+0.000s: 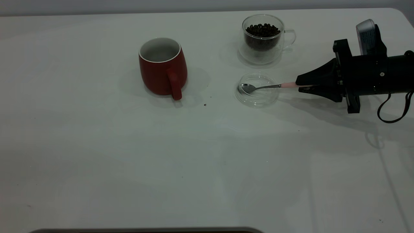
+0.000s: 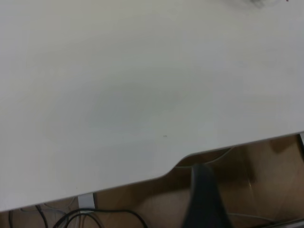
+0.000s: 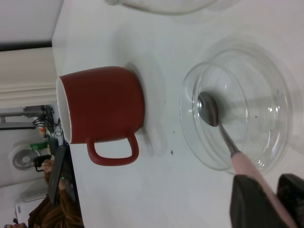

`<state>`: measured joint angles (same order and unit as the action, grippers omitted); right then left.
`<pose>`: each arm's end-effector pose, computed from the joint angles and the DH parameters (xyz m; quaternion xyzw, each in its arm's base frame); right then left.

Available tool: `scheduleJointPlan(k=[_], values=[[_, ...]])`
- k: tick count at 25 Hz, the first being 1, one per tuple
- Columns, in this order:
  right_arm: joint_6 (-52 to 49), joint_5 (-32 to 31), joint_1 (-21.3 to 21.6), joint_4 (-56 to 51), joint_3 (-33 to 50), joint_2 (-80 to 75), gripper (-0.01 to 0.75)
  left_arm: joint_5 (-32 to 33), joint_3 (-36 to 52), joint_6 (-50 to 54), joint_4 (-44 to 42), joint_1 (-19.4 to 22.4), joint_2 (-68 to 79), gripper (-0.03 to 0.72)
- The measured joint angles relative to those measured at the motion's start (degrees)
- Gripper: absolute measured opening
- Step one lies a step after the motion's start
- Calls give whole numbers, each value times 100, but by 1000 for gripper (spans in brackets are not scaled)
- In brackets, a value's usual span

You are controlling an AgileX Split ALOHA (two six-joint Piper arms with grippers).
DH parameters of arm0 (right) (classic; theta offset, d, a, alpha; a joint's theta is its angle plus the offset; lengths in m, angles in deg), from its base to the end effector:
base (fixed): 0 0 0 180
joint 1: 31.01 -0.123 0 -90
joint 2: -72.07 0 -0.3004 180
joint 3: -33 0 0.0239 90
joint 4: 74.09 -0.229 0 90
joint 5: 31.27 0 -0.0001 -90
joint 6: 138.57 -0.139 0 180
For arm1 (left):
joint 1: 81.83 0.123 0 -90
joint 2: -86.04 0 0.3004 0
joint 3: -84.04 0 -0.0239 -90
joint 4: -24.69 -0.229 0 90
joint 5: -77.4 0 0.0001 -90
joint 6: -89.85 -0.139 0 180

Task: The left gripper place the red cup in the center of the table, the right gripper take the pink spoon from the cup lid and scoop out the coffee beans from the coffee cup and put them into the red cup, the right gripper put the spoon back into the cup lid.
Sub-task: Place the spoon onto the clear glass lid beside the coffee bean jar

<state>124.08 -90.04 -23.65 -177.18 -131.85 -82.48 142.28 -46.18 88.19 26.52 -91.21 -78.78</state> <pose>0.3868 0.0668 -0.0350 0.1644 0.8430 0.4944 0.1335 0.0132 -0.0063 0.2312 0.0871 0.9014 -0.0445 0.4218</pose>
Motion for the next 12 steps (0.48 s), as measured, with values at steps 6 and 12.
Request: scheduleJointPlan(k=[6, 12], values=[[26, 0, 0, 0, 0, 0, 387, 0, 0, 0, 0, 0, 0, 588], [52, 0, 0, 0, 0, 0, 527, 0, 0, 20, 0, 0, 0, 588]])
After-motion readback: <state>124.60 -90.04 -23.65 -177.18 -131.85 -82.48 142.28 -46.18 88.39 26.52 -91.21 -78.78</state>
